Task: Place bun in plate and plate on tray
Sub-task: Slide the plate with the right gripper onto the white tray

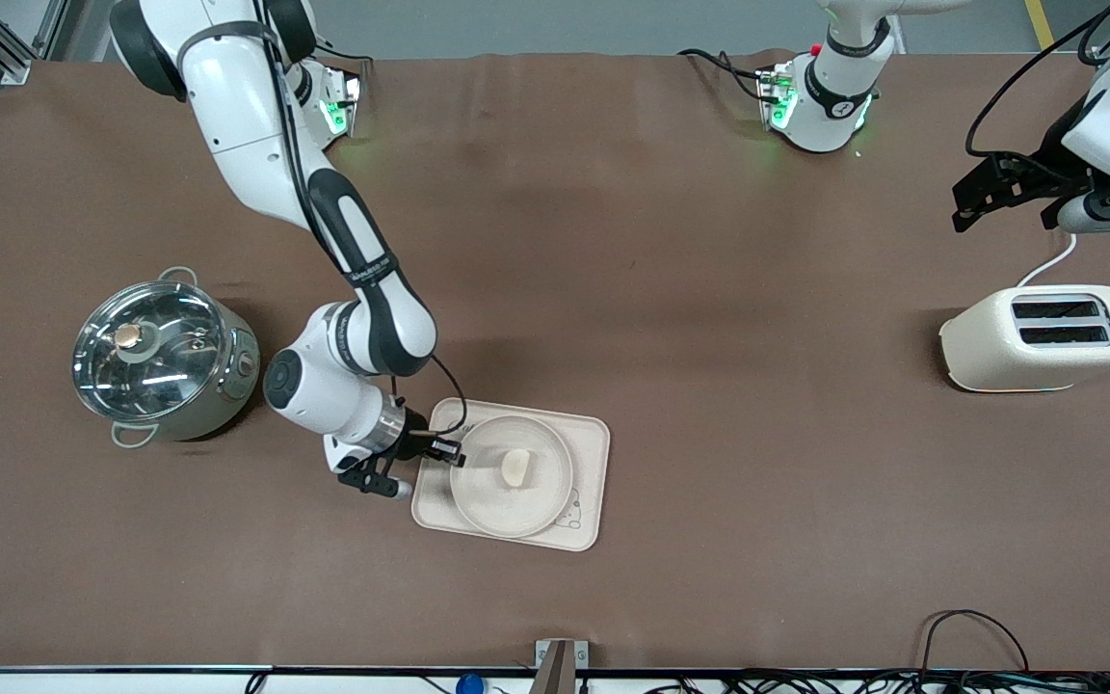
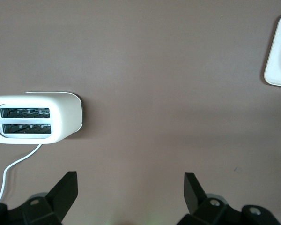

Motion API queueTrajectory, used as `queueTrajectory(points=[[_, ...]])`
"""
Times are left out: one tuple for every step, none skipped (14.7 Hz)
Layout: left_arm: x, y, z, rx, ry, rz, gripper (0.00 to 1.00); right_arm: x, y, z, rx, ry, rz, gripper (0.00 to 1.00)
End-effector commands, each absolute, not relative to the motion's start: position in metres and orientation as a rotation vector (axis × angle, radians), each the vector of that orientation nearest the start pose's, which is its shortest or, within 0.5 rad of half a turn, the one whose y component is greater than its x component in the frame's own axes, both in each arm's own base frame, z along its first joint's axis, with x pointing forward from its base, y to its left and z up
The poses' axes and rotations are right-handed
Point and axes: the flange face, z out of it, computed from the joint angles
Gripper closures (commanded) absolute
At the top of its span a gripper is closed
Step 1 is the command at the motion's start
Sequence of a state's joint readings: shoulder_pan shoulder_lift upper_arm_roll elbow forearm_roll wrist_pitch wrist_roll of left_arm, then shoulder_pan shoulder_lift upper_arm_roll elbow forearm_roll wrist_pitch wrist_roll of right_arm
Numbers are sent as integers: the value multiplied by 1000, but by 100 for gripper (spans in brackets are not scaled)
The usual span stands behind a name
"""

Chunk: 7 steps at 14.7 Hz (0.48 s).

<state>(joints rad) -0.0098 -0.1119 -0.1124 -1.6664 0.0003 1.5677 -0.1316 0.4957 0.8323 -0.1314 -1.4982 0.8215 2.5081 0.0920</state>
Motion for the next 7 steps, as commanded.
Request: queueTrajectory(points=[[517, -65, 641, -3141, 2, -33, 0, 691, 256, 209, -2654, 332, -132, 0], [517, -65, 640, -3141, 2, -31, 0, 698, 251, 223, -2713, 236, -180, 0], [517, -66, 641, -3141, 4, -33, 0, 707, 233, 235, -2778, 155, -210, 0], [517, -66, 642, -3142, 4, -38, 0, 718, 212, 244, -2822, 108, -221, 0], [517, -65, 643, -3144, 2, -45, 0, 724, 199, 253, -2849, 84, -212, 0], [517, -66, 642, -3144, 4, -45, 0, 724, 190, 265, -2857, 76, -196, 0], [517, -66, 642, -3144, 4, -45, 0, 727, 167, 285, -2851, 113, -192, 0]])
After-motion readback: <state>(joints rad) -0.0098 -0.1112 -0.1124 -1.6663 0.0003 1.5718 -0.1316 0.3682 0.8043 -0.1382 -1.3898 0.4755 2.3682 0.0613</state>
